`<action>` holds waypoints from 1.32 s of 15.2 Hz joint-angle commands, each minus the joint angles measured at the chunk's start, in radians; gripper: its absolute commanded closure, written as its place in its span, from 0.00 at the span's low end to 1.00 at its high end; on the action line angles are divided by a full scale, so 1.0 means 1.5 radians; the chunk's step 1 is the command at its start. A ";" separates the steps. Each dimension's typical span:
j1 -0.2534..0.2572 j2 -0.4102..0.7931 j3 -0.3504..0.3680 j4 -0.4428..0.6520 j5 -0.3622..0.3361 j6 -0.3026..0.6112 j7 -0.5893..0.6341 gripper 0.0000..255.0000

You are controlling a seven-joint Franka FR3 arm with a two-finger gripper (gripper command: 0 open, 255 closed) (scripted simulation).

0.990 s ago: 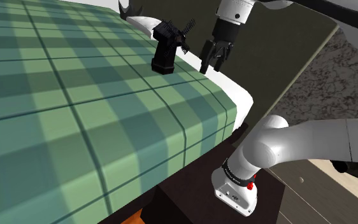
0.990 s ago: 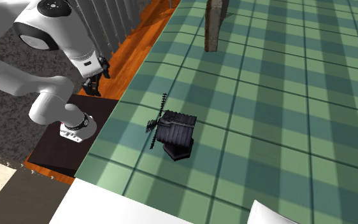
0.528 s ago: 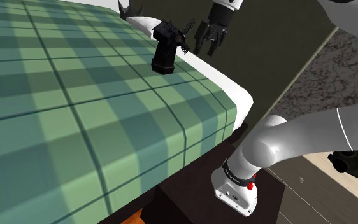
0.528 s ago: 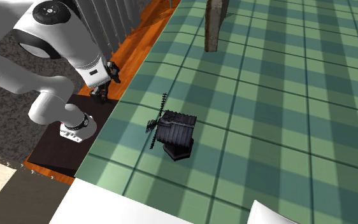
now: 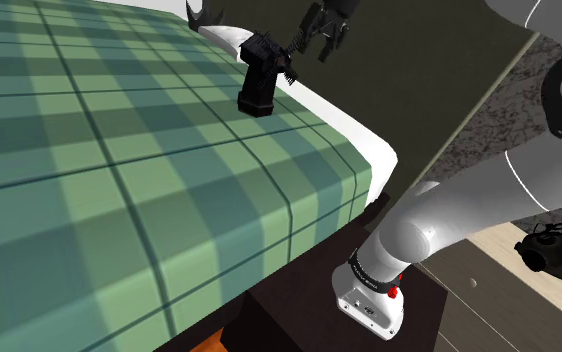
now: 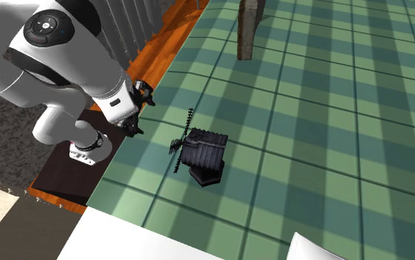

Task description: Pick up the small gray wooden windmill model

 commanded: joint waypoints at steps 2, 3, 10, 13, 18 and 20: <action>-0.002 0.066 -0.030 0.077 0.026 0.001 -0.021 0.00; -0.004 0.087 -0.040 0.104 0.037 -0.001 -0.029 0.00; -0.031 0.253 -0.113 0.323 0.139 -0.046 -0.082 0.00; -0.034 0.255 -0.114 0.309 0.143 -0.030 -0.090 0.00; -0.031 0.233 -0.109 0.238 0.135 0.020 -0.100 0.00; -0.031 0.231 -0.109 0.231 0.135 0.025 -0.102 0.00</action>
